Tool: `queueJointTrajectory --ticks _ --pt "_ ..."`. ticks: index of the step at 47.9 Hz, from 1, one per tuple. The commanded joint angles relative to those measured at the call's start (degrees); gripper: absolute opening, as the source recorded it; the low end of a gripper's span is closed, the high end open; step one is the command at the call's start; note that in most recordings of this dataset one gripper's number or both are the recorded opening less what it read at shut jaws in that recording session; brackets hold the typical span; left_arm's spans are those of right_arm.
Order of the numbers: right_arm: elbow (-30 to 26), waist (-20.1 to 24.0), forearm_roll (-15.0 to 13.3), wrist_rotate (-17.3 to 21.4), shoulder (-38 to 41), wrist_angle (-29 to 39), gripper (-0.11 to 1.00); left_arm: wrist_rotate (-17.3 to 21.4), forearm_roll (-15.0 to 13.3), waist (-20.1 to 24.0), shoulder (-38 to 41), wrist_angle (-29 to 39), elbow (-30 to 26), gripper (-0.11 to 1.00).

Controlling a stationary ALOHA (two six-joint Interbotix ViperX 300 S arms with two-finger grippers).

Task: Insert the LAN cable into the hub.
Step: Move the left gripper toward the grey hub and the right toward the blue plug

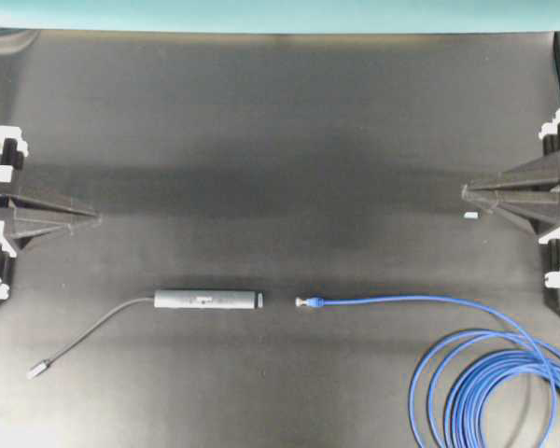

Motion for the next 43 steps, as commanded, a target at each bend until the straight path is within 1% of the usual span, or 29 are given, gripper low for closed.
queueJointTrajectory --ticks 1,3,5,8,11,16,23,30,32,33,36,38,40,41,43 --pt "-0.5 -0.9 0.2 0.1 1.5 -0.2 0.03 -3.2 2.2 -0.6 4.5 -0.1 -1.2 0.06" --pt "-1.0 -0.9 0.3 0.1 2.5 0.2 0.02 -4.9 2.3 -0.5 5.9 -0.3 -1.6 0.05" --pt "-1.7 -0.8 0.4 0.1 4.0 0.8 0.0 -6.3 2.3 -0.5 7.3 -0.6 -2.0 0.02" --pt "-2.5 -0.4 0.4 0.2 6.7 1.1 0.0 -7.6 2.4 -0.9 9.2 -1.8 -2.5 0.0" --pt "-3.2 0.2 0.7 0.3 9.2 0.9 0.0 -7.6 2.4 -1.6 11.1 -3.8 -2.7 0.0" --pt "-4.0 1.0 2.4 1.8 12.9 -0.6 0.0 -7.4 2.4 -1.8 12.4 -3.7 -2.8 0.0" --pt "-5.3 1.9 2.5 4.4 16.1 -1.8 0.0 -7.4 2.4 -0.8 12.7 -3.9 -1.8 0.0" --pt "-6.6 2.5 2.5 5.0 19.9 -1.4 0.0 -8.0 2.4 -0.8 12.7 -5.6 1.0 0.02" --pt "-7.1 2.5 2.5 5.0 21.4 -1.2 0.0 -8.2 2.4 -0.8 12.7 -6.9 1.5 0.06" --pt "-7.3 2.5 2.5 5.0 22.1 -1.1 0.0 -8.3 2.4 -0.9 12.7 -7.6 1.7 0.1" --pt "-7.9 2.5 2.5 4.9 23.7 -1.1 0.01 -8.8 2.4 -1.1 12.7 -9.0 2.0 0.26" --pt "-8.4 2.5 2.5 4.9 24.9 -1.1 0.05 -9.2 2.4 -1.6 13.4 -9.0 2.0 0.38" --pt "-9.0 2.5 2.5 4.8 25.9 -1.1 0.11 -9.6 2.4 -2.7 14.7 -8.2 2.1 0.51" --pt "-9.2 2.5 2.5 4.7 26.5 -1.0 0.15 -9.7 2.4 -3.3 15.2 -7.8 2.1 0.59" --pt "-9.7 2.5 2.5 4.7 27.4 -1.1 0.24 -10.2 2.4 -4.0 16.8 -7.2 2.1 0.7"
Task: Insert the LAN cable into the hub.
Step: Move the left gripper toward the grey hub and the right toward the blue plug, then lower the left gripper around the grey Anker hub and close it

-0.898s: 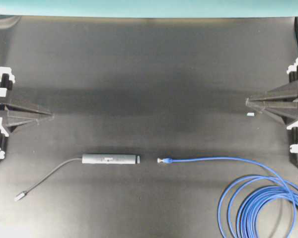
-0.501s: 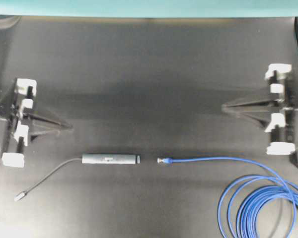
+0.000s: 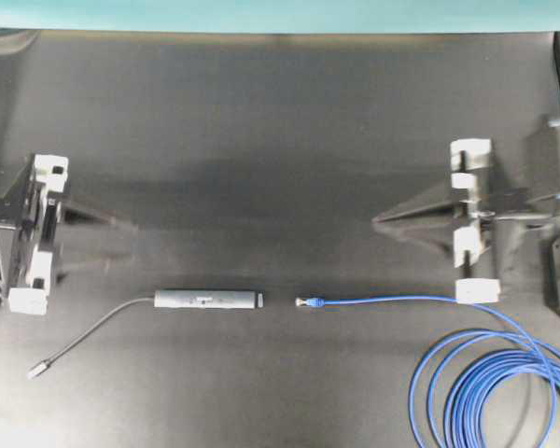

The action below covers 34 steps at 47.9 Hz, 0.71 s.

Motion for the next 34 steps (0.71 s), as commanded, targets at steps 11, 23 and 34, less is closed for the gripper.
queueJointTrajectory --ticks 11,23,34 --pt "-2.5 0.4 0.1 0.2 6.7 0.5 0.83 -2.7 0.2 -3.1 13.1 -7.3 0.2 0.76" --pt "-2.5 0.5 0.1 0.4 14.5 -2.5 0.83 -4.7 0.2 -3.0 30.1 -26.0 1.3 0.8" --pt "-1.5 2.0 2.4 0.5 20.8 -10.3 0.83 -4.8 0.2 -2.8 39.9 -30.9 -1.8 0.8"
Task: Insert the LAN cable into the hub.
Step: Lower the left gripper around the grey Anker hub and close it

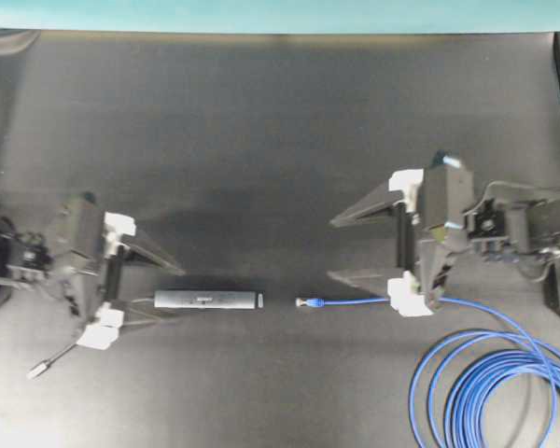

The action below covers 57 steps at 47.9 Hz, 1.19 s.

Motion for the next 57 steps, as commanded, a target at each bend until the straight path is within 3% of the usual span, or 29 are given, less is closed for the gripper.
queueJointTrajectory --ticks 1,14,29,44,51,57 --pt "0.4 1.2 1.7 0.4 2.4 -3.1 0.83 0.1 0.2 0.0 2.7 -1.3 -2.1 0.8" --pt "1.9 3.4 4.5 0.4 4.5 -6.4 0.83 0.2 0.2 0.0 10.1 -1.8 -5.7 0.8" --pt "2.4 4.9 4.8 0.5 4.4 -6.6 0.83 0.0 0.2 1.1 17.1 -4.8 -8.0 0.8" --pt "2.4 6.1 4.8 0.5 4.5 -6.6 0.83 0.6 0.2 1.3 18.7 -1.1 -10.1 0.78" --pt "2.5 6.5 4.8 0.5 4.5 -6.6 0.83 1.8 0.2 0.4 19.1 3.8 -11.2 0.63" --pt "2.9 6.6 4.8 0.5 4.5 -6.7 0.83 4.1 0.2 -0.5 19.6 5.1 -11.6 0.34"
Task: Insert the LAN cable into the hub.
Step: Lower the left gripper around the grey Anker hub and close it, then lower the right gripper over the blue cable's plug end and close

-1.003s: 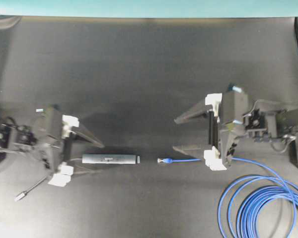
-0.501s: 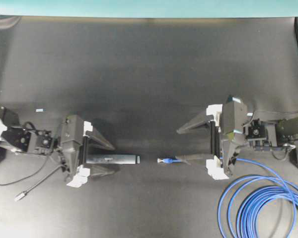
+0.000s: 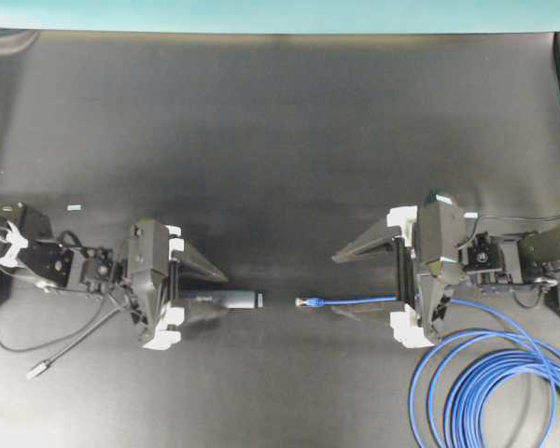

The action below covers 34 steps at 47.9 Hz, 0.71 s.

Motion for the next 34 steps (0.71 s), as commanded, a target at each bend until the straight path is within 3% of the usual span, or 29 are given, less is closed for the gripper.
queueJointTrajectory --ticks 1,7,14,25,34 --pt "0.0 0.4 0.2 0.4 -0.1 -0.6 0.83 1.0 0.2 -0.7 0.3 0.6 -0.5 0.3" --pt "0.4 1.3 0.4 0.4 0.2 -0.6 0.83 1.3 0.2 -0.8 0.0 0.8 -0.9 0.28" --pt "2.1 2.5 2.5 0.4 3.0 -2.3 0.83 1.3 0.2 -0.7 -3.4 3.7 -1.5 0.28" --pt "2.9 2.4 5.9 0.5 11.3 -15.6 0.83 3.0 0.2 -0.8 -12.0 17.8 -4.4 0.28" --pt "0.8 2.5 6.9 0.5 17.9 -21.1 0.83 3.6 0.2 -0.7 -14.8 19.2 -4.7 0.28"
